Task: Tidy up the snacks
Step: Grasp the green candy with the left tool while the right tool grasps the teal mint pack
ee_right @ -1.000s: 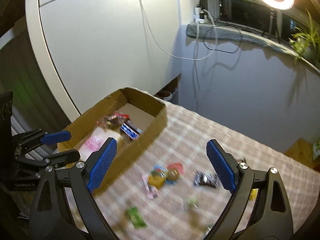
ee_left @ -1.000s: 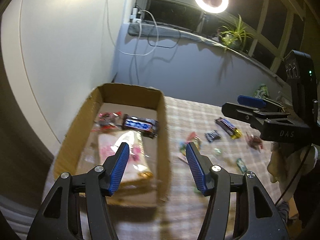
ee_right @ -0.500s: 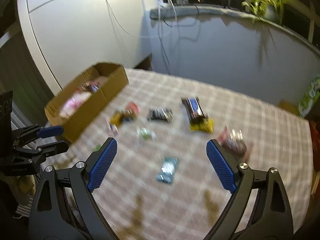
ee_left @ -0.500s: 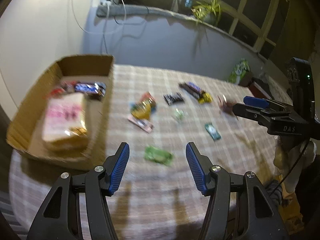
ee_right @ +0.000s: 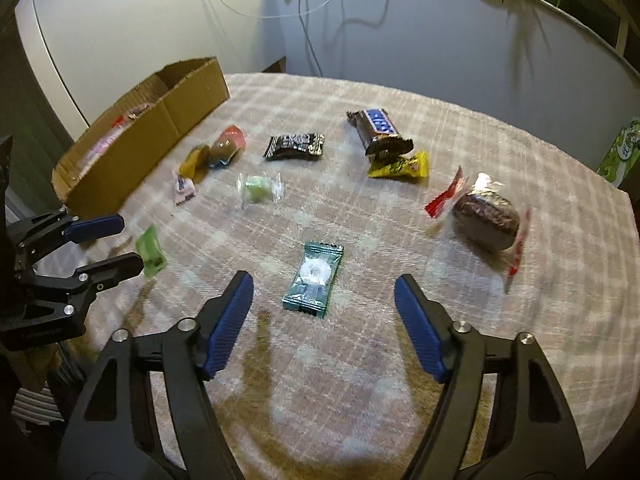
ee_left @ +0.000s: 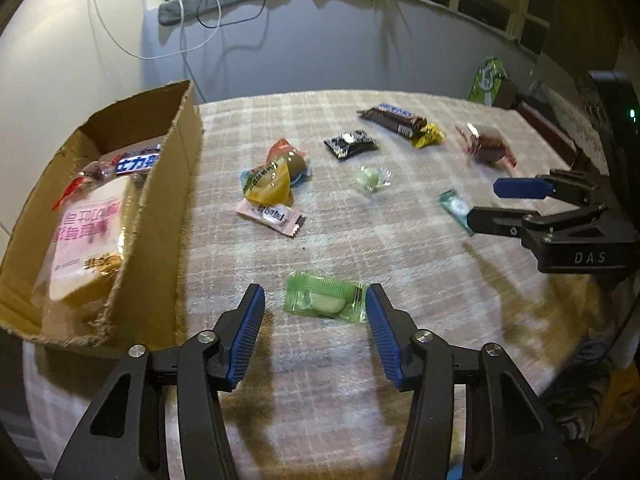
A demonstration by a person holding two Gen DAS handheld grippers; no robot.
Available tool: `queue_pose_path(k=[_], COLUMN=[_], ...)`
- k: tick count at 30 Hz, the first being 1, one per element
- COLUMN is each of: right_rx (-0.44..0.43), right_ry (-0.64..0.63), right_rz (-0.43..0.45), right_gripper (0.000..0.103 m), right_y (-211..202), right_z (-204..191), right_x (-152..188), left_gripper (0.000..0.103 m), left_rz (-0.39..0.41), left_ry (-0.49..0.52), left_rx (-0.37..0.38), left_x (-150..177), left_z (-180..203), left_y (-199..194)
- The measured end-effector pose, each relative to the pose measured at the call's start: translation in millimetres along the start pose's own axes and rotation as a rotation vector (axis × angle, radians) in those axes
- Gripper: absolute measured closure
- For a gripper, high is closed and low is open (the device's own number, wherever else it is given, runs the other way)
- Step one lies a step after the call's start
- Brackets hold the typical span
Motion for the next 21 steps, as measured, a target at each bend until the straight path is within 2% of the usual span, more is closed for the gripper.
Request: queue_pose_path(k=[5, 10, 17, 21], right_rx=[0.02, 0.052, 0.058, 0.068], right_ry=[-0.005, -0.033, -0.083, -0.099], right_rz=[-0.031, -0.039, -0.05, -0.053], right_gripper=[0.04, 0.048, 0.075, 0.077], right_y=[15, 22, 20, 21], right_z=[-1, -6, -19, -23], right_x=[-1, -1, -1, -2], left_gripper=[0.054, 0.064, 0.077, 0.091], left_rz=[-0.017, -0.006, 0.005, 0.009], left_ry=[0.047, 0.047, 0.043, 0.024], left_rx=[-0.015, -0.011, -0.009, 0.0], left_x=[1, 1, 2, 4], left_z=[5, 6, 7, 5], left_y=[12, 11, 10, 8])
Point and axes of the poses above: each gripper's, at about its wrist camera, not at the fingertips, and y roughly the way its jaws point, z to its right, x to its underside, the point moved 5 cm from there along y, roughly the way its jaws point, and after that the axes turned 5 degrees about -z, right-handed, at the moved point
